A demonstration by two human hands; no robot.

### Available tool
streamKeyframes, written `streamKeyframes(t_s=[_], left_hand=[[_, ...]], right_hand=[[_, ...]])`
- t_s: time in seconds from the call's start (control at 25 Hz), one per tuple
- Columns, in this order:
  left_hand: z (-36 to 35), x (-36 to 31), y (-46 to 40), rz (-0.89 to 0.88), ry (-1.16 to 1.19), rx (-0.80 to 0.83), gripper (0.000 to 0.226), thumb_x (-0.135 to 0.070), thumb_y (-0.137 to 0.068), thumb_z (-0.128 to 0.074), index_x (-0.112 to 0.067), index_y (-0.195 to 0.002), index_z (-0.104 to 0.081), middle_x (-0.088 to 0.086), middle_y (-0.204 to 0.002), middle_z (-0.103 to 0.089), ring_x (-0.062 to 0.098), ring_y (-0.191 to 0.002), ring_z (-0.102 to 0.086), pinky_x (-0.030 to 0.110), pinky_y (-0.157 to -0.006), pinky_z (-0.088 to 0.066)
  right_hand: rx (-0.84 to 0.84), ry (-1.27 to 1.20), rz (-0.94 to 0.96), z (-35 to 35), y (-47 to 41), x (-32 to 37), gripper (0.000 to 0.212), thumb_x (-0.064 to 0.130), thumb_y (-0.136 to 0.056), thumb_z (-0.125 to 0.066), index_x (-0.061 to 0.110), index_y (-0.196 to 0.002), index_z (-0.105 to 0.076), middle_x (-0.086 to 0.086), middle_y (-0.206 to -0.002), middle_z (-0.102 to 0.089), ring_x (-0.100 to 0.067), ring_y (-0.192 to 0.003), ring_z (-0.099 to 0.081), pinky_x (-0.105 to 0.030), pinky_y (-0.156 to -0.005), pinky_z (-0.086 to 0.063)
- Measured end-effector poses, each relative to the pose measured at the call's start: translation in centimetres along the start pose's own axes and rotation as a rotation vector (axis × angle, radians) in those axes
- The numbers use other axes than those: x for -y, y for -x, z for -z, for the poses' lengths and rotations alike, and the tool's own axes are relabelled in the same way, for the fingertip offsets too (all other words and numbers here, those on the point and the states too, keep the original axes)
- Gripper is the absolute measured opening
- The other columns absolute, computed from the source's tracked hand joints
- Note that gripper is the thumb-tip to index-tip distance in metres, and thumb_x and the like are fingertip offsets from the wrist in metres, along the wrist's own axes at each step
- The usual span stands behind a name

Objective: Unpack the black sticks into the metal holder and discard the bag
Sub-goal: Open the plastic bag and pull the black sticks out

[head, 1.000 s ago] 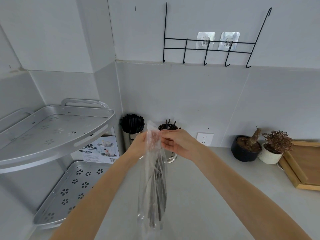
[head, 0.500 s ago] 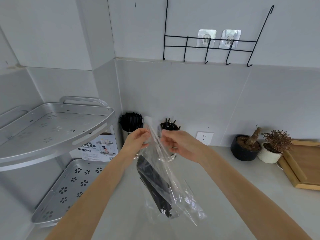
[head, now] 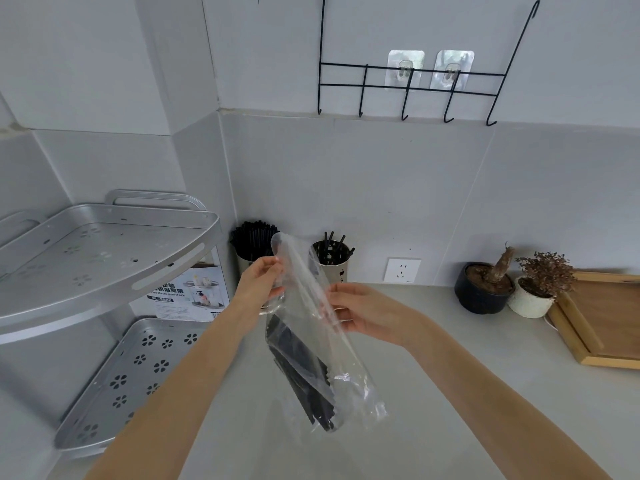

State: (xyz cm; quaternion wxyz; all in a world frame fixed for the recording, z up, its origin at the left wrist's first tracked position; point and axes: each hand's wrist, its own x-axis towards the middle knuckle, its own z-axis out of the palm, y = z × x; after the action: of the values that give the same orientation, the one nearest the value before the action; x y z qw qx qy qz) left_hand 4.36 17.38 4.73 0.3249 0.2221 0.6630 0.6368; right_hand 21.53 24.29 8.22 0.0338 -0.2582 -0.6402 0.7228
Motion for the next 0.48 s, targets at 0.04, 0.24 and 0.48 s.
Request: streamKeyframes(t_s=[0.04,0.24,0.48], left_hand=[[0.1,0.1,0.0,-0.001,-0.007,-0.005,0.010,-0.011,-0.093,-0.046,-0.012,-0.098,-0.054,0.001,-0.095,-0.055,0.010,-0.077,-0.056,0.016,-0.064,-0.053],[0.4,0.5,-0.1,0.003,-0.023,-0.055,0.020,-0.007,-0.093,-0.044,-0.017,-0.080,-0.055,0.000,-0.080,-0.054,0.004,-0.064,-0.057,0.011,-0.051,-0.051],[0.6,0.5,0.0,-0.004,-0.035,-0.111,0.014,-0.009,-0.093,-0.047,-0.010,-0.101,-0.058,0.010,-0.105,-0.055,0.013,-0.084,-0.055,0.017,-0.068,-0.052]], right_hand=[[-0.032,-0.003,0.006,0.1,0.0,0.0,0.018,0.007,-0.094,-0.044,0.014,-0.080,-0.054,0.003,-0.068,-0.057,-0.004,-0.054,-0.055,-0.013,-0.054,-0.050],[-0.153,-0.082,0.112,0.9,-0.1,0.6,0.020,0.007,-0.093,-0.047,0.016,-0.077,-0.055,0.003,-0.065,-0.052,-0.009,-0.056,-0.044,-0.018,-0.055,-0.037],[-0.266,-0.268,0.145,2.1,0.4,1.3,0.011,0.008,-0.089,-0.055,0.011,-0.081,-0.061,0.001,-0.069,-0.054,-0.008,-0.059,-0.046,-0.015,-0.056,-0.043]])
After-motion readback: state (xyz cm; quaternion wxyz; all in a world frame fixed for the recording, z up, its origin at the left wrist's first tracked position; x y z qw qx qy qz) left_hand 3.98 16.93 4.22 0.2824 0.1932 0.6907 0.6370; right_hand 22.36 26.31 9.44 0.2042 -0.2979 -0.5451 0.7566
